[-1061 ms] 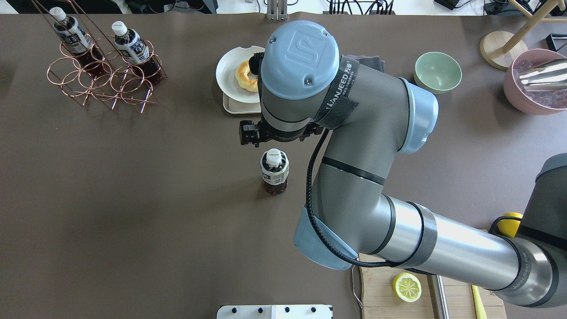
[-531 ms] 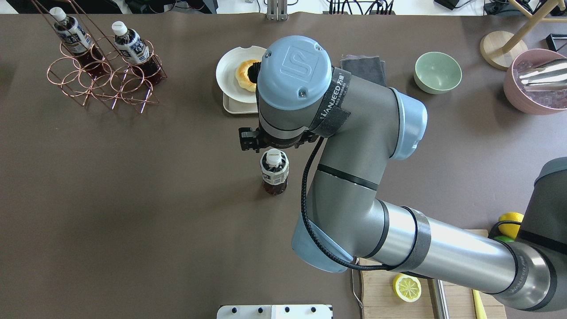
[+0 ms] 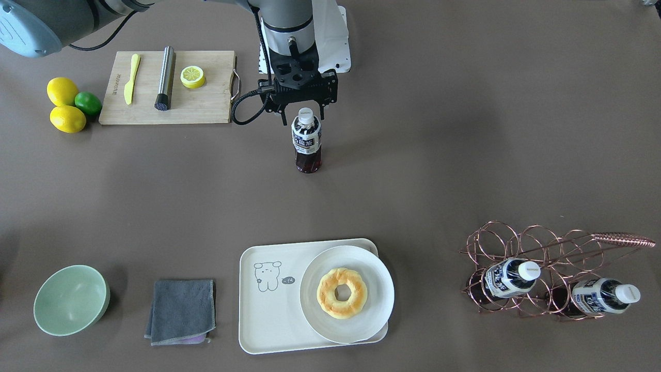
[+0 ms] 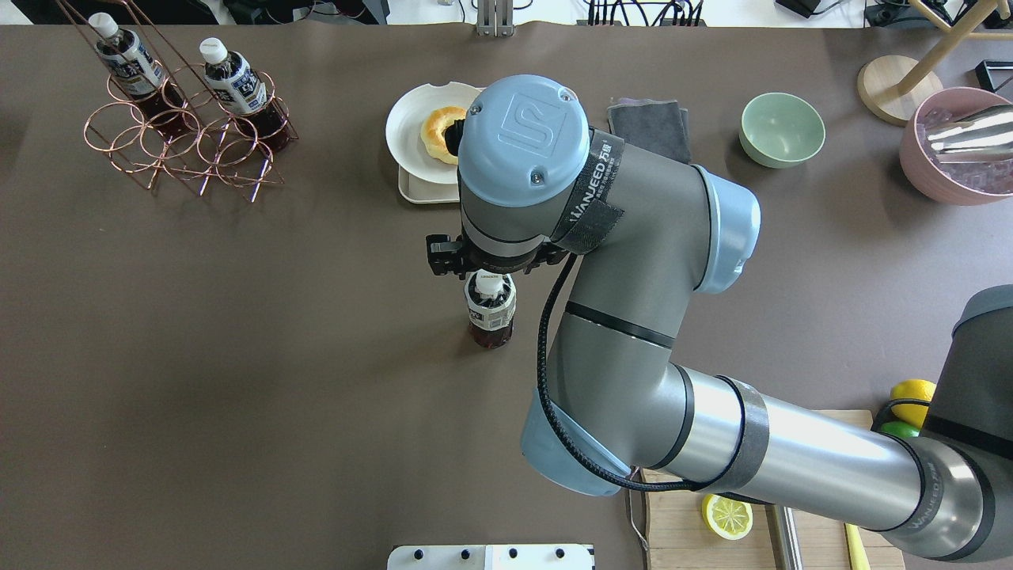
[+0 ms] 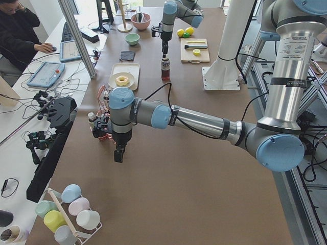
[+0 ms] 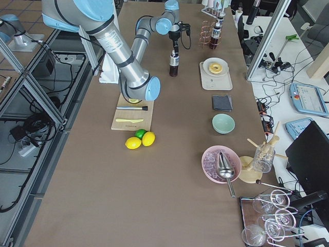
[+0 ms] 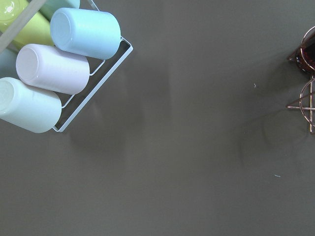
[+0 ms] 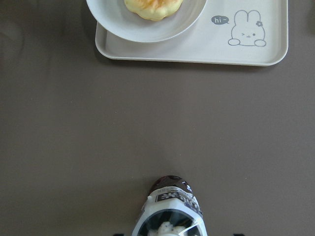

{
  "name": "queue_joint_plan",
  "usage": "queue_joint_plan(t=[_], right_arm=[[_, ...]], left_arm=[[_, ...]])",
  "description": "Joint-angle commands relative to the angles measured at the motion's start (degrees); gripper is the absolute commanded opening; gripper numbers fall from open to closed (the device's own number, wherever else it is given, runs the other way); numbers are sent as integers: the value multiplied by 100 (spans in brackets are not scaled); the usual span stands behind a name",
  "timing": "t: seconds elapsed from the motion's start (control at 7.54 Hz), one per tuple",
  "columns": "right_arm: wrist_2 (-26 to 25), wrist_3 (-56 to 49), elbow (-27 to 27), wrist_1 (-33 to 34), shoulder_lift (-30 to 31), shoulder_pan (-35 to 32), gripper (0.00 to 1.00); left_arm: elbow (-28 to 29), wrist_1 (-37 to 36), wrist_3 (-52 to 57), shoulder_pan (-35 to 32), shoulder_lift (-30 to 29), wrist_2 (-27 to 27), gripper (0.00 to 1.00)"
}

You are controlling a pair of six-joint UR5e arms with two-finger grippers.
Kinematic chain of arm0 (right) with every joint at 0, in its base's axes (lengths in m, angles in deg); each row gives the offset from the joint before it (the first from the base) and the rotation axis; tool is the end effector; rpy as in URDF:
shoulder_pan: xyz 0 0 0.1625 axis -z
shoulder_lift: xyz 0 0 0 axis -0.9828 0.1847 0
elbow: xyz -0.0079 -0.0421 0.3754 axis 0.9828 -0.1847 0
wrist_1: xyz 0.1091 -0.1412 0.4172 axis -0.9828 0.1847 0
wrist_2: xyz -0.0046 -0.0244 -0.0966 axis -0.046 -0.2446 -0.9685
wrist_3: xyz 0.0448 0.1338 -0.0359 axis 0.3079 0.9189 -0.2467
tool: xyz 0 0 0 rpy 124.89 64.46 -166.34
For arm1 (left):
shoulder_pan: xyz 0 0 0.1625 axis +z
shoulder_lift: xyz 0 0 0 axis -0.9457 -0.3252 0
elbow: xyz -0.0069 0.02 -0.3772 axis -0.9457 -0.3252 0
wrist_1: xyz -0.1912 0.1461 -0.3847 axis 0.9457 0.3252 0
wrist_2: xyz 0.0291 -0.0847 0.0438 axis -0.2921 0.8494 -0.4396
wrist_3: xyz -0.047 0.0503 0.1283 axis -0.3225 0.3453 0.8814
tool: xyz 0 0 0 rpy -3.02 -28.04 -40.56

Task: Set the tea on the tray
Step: 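Lower the right gripper and close it around the bottle's neck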

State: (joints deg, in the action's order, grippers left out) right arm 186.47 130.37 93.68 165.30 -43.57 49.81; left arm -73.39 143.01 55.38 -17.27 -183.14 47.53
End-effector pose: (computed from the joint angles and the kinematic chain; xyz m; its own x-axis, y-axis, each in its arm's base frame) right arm -0.5236 -0.4093 0.0399 0.6691 -0.1143 0.7344 -0.0285 0.9834 0.1790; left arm -0.0294 -0.5879 0.5235 0.7971 0.0340 -0.6029 0.0755 0.9849 0.1555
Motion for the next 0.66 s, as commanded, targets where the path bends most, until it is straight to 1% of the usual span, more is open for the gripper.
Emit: queue_joint_plan(t=[0.0,0.13,0.27,0.4,0.53], right_arm=[[-21,156,-12,85,-2,63,78],[-30,166,-12,94,-11,89,76],[-65,210,-12,103,-28,116,66],[-100,271,-12,103,-46,151,49],[-135,272,-12,103,-46,151,30]], left_arm=[[12,5,-7,5,-7,5,97],[12,5,-7,5,-7,-4,97],[12,5,2,5,-15,5,97],[38,57,2,-3,-15,-4,97],[143,188,2,5,-15,-4,97]])
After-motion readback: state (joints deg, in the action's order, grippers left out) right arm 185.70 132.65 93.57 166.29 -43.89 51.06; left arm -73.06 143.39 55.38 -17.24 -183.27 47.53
